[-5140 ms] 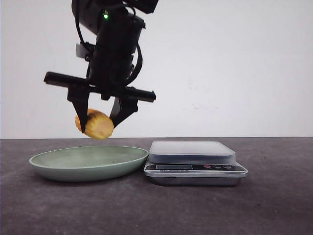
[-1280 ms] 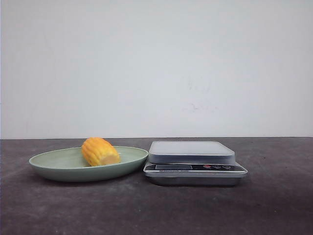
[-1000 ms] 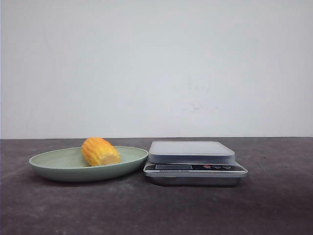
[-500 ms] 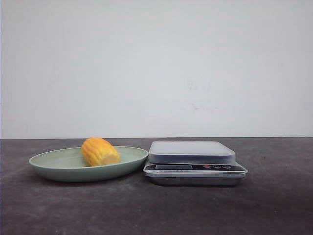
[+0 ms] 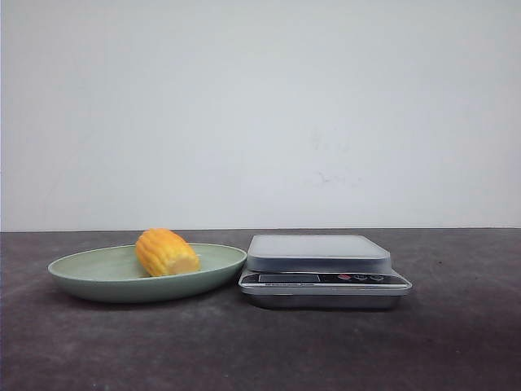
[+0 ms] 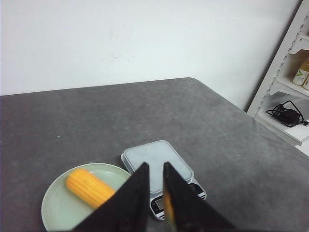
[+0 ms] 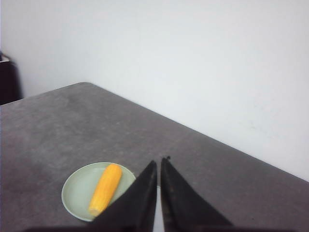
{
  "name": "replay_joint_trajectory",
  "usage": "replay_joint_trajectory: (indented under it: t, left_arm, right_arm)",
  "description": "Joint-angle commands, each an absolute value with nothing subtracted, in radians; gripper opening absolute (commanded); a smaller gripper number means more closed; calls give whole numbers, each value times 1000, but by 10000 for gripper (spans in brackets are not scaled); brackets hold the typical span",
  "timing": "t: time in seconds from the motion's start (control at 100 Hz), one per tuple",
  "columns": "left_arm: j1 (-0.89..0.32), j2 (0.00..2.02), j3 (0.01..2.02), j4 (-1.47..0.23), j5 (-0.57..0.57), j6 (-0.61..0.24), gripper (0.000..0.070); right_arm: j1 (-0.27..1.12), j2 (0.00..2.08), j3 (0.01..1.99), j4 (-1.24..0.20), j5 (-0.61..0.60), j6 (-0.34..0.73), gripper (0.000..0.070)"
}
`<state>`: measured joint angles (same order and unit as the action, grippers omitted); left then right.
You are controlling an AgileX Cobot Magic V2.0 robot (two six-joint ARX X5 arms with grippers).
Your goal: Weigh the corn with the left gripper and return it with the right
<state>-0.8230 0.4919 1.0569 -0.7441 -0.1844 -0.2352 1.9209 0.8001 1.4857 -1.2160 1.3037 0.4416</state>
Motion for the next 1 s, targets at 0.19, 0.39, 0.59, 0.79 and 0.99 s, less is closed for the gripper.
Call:
replay_joint_trajectory:
  t: [0.19,0.39,0.59,0.79,0.99]
  left_arm:
    - [-833,496,1066,-736,-183,-226,7]
    - [-833,497,1066,-736,-183,-226,7]
    - [-833,496,1066,-736,-183,-226,7]
    - [-833,496,1066,-736,-183,-226,7]
    - [-833,496,1066,-736,-183,-226,7]
  right_arm:
    - [1630,809,1504,-1150,1087,439,11]
    - [1114,809,1504,-1142,778,409,11]
    - [638,794,1463,-948,281,91,11]
    - [287,710,1291,-729,-36,19,11]
    - [78,560,988,-557,-41,22,11]
